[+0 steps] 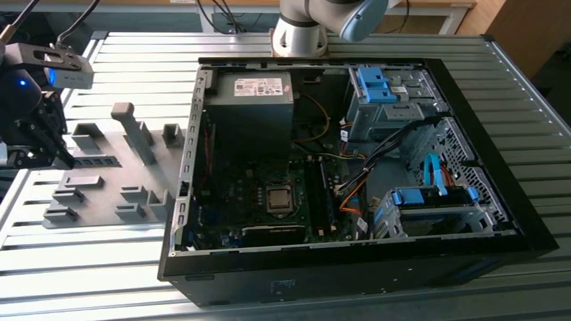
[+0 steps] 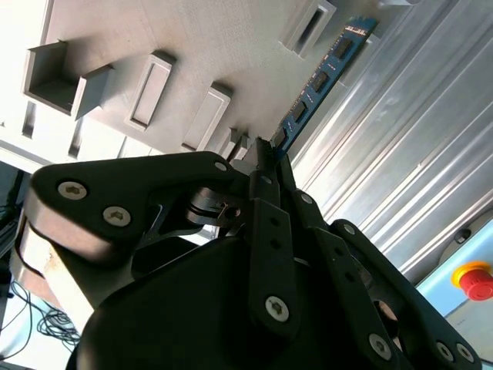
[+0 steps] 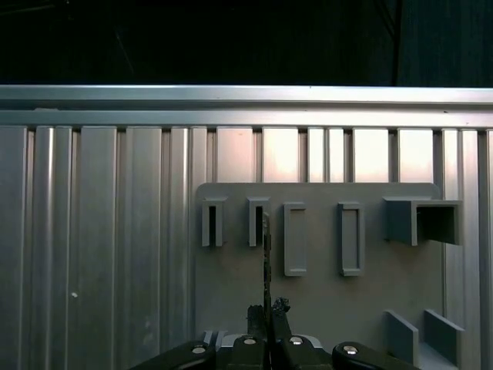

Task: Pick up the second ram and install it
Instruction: 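Pick up the second ram and move it above second insertion slot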

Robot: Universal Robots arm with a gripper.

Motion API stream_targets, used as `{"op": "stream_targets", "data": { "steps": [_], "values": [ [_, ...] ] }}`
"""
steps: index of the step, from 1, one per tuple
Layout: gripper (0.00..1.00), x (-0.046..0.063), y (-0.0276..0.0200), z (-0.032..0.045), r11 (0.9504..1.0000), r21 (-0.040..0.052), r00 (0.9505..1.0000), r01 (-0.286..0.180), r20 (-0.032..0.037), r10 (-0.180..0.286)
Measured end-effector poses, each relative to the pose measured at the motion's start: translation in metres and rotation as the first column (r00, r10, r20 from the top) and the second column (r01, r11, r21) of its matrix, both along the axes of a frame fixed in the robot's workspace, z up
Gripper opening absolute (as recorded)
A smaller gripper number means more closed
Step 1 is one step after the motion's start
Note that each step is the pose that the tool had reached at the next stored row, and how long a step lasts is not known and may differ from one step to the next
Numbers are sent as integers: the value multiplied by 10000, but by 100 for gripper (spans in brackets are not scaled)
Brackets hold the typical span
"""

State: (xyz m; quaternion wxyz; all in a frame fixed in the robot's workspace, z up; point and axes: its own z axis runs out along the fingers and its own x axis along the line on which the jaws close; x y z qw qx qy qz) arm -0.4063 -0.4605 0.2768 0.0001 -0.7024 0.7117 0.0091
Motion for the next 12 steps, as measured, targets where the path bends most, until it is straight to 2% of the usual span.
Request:
{"op": "stream_targets", "data": {
  "steps": [12],
  "values": [
    [14, 0, 0, 32, 10000, 0, 10000, 1, 0, -1]
  ]
}}
